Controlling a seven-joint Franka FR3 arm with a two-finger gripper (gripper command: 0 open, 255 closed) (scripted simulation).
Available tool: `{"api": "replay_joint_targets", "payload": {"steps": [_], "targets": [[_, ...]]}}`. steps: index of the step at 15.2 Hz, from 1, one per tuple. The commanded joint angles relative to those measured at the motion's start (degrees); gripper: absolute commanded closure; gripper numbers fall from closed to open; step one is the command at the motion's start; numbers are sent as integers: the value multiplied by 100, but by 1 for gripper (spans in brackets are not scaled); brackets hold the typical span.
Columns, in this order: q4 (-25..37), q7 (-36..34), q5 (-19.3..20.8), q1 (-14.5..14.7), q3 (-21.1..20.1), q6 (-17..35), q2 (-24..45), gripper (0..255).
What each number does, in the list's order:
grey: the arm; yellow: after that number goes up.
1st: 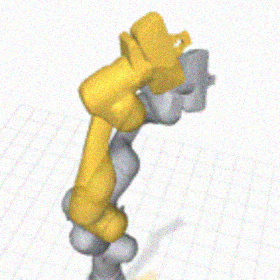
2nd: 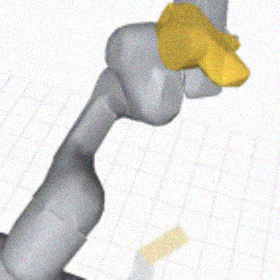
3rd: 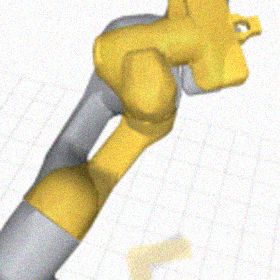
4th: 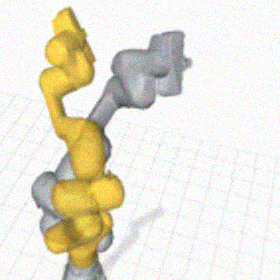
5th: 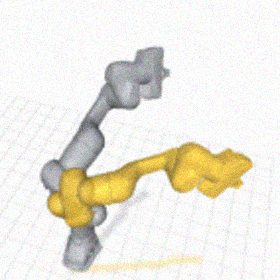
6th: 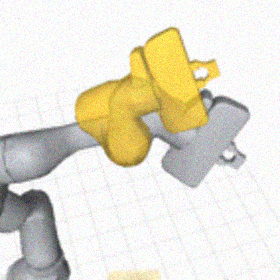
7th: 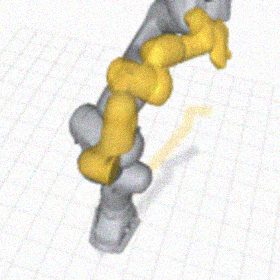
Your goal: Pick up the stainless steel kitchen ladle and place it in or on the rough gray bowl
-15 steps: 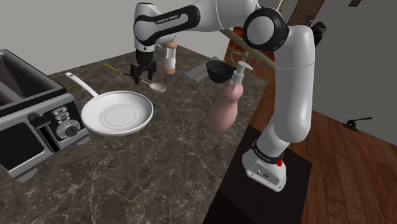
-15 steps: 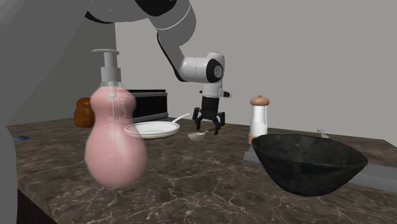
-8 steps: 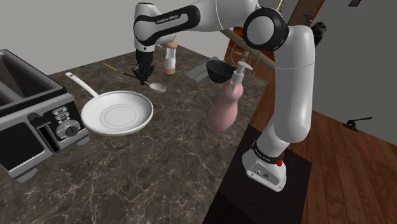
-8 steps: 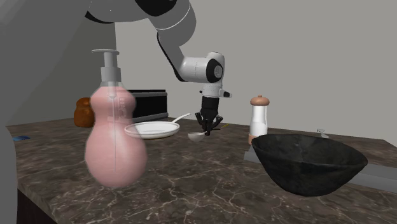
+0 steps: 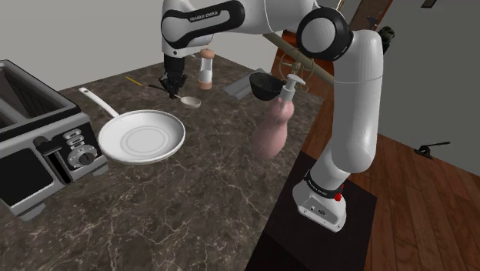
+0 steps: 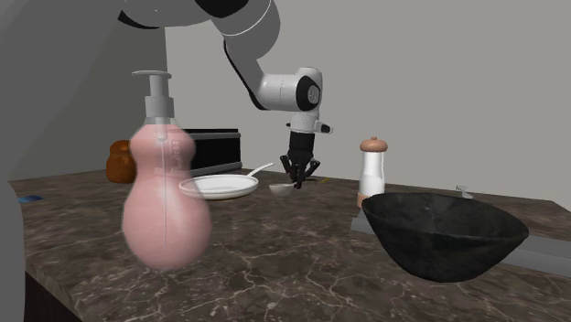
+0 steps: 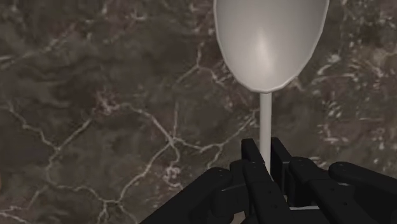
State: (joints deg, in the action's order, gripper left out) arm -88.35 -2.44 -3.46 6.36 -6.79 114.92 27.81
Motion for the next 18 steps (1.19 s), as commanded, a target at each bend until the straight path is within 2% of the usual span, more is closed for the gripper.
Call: {"api": "replay_joint_targets", "payload": {"steps": [1, 18], "targets": [[108, 7, -1, -12, 2, -141, -30, 255], [1091, -88, 2, -9, -10, -1336, -248, 255]]}}
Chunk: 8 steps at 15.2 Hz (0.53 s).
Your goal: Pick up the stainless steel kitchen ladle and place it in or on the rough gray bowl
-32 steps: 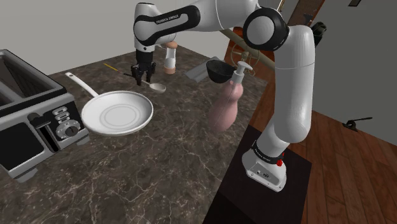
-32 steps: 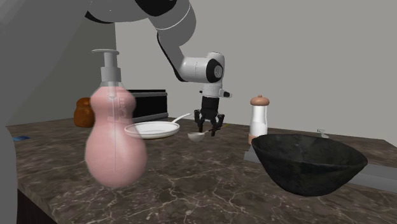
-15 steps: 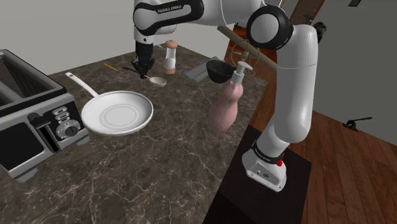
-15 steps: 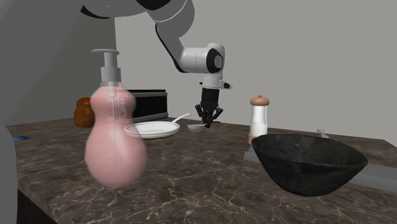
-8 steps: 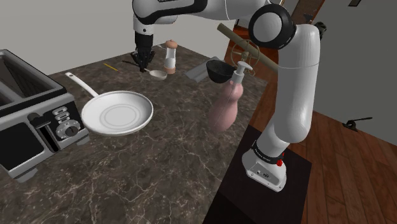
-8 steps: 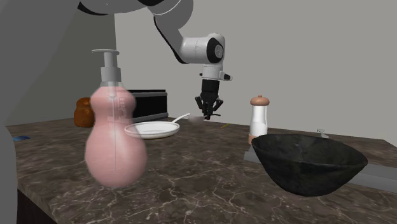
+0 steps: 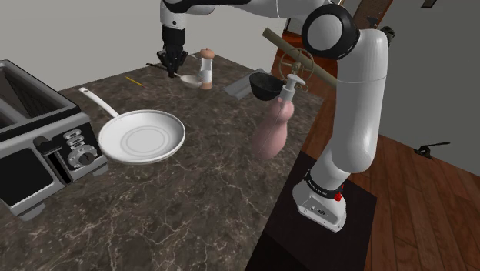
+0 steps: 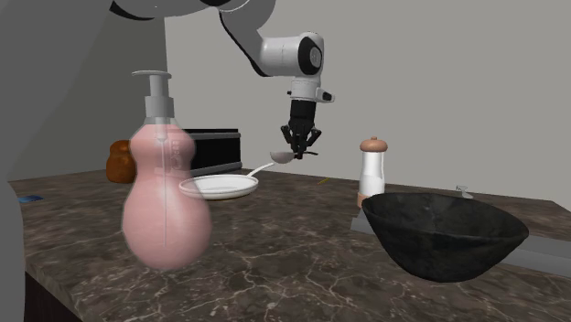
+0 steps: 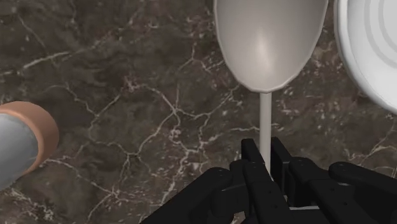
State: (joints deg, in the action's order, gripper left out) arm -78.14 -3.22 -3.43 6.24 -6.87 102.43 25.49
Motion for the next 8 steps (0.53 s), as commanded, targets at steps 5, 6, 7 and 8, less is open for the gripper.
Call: {"api": "replay_joint_targets", "payload": {"steps": [5, 6, 7, 8], "targets": [[479, -44, 7, 10, -5, -478, 0, 255], [569, -51, 9, 12, -6, -560, 9, 255], [662, -58, 10, 15, -6, -642, 19, 255], [759, -65, 12, 17, -7, -726, 32, 255]]}}
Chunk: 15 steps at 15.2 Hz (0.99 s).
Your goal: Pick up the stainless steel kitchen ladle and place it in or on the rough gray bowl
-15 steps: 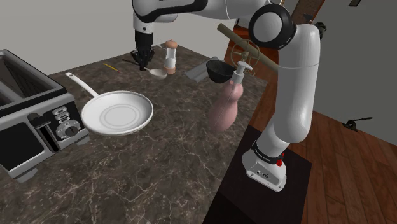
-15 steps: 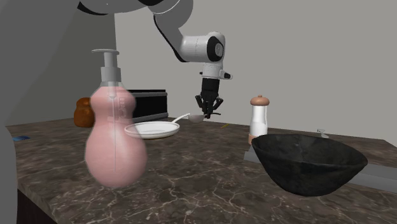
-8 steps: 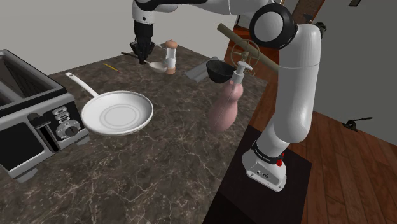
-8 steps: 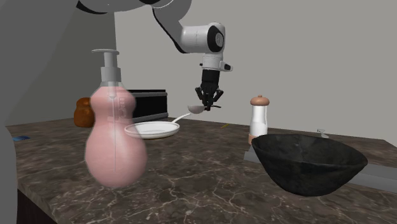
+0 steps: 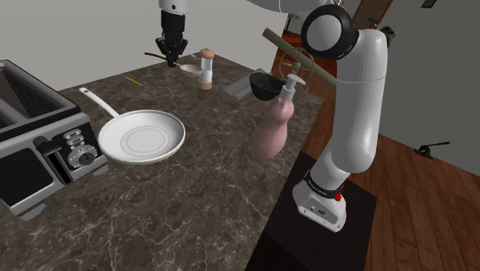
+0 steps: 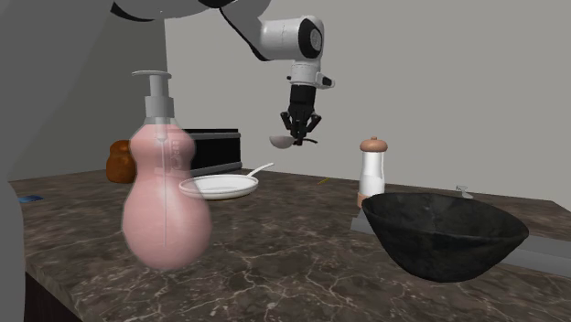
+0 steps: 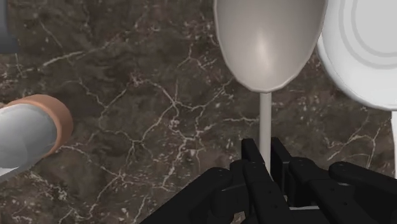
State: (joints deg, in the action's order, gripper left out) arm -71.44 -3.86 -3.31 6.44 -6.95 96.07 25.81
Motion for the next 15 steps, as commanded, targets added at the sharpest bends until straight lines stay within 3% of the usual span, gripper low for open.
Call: {"api": "replay_joint_targets", "payload": {"steps": [1, 2, 8, 15], "targets": [[189, -9, 2, 0, 0, -176, 15, 255], [238, -12, 3, 1, 0, -216, 23, 255], [-1315, 641, -153, -490, 165, 188, -1068, 255], [-2500, 1463, -244, -977, 479, 369, -1992, 255]]}}
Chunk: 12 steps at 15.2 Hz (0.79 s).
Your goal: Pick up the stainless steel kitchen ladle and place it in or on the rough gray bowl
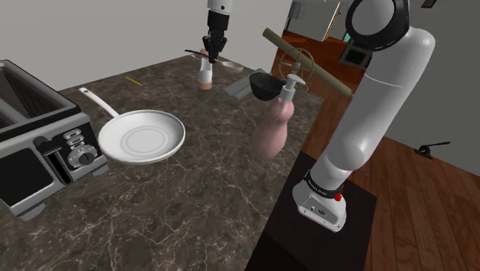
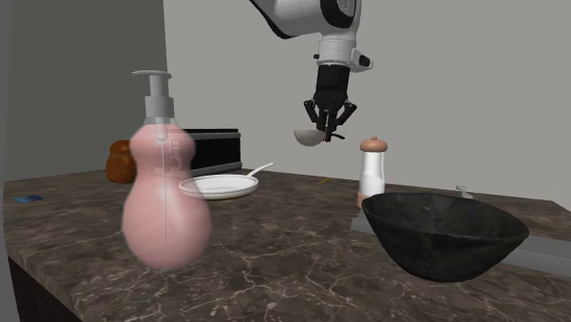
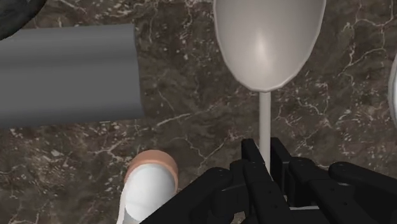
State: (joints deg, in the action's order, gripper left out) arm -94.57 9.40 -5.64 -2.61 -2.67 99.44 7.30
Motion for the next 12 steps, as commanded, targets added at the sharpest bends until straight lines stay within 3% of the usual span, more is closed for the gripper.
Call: {"api": "replay_joint_targets", "payload": {"steps": [1, 12], "targets": [[-319, 257, -14, -138, 105, 43, -250, 255], [-1268, 1623, 89, -833, 795, 8, -1106, 255]]}}
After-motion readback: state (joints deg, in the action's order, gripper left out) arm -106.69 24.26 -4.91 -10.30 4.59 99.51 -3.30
